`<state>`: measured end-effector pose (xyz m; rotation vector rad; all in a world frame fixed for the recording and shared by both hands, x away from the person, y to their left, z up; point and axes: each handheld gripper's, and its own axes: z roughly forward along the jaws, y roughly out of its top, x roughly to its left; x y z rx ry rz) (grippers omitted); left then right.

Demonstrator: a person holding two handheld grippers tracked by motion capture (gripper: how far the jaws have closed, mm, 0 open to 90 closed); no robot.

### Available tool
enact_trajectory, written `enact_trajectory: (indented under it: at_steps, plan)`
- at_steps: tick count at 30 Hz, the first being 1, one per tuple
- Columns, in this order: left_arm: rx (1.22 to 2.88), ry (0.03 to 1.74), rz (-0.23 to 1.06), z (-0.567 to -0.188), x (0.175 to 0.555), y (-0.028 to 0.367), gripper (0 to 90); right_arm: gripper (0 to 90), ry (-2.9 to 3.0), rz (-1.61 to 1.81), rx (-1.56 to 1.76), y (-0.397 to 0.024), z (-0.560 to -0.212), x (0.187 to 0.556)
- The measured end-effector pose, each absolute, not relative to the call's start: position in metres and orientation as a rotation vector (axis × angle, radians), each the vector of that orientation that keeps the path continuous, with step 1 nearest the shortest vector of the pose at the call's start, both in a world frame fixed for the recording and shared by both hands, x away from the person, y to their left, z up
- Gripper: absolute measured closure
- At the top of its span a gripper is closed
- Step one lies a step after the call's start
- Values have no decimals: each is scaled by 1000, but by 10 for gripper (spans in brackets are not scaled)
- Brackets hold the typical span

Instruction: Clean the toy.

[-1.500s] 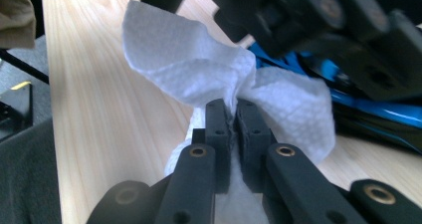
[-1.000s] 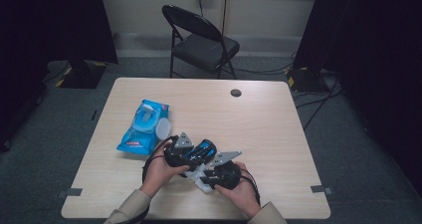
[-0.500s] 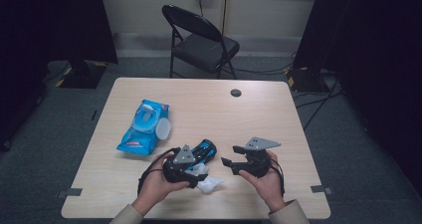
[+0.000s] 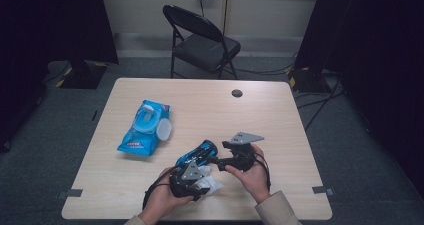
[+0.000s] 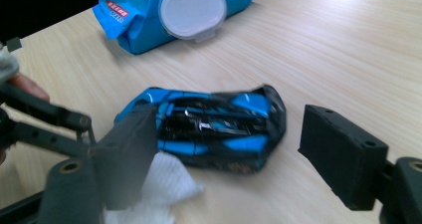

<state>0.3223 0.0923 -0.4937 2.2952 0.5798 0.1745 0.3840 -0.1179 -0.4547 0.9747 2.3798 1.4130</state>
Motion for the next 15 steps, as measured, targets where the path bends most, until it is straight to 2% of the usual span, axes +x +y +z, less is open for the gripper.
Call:
enact_trajectory:
  at_steps: [2, 5, 15]
  plan:
    - [2299, 575, 169, -493, 322, 93, 673, 192, 2391, 1411, 935, -109, -457, 389]
    - [2283, 586, 143, -492, 321, 96, 760, 182, 2422, 1401, 907, -98, -462, 395]
    - [2251, 668, 132, -477, 310, 135, 776, 183, 2476, 1376, 831, -78, -475, 405]
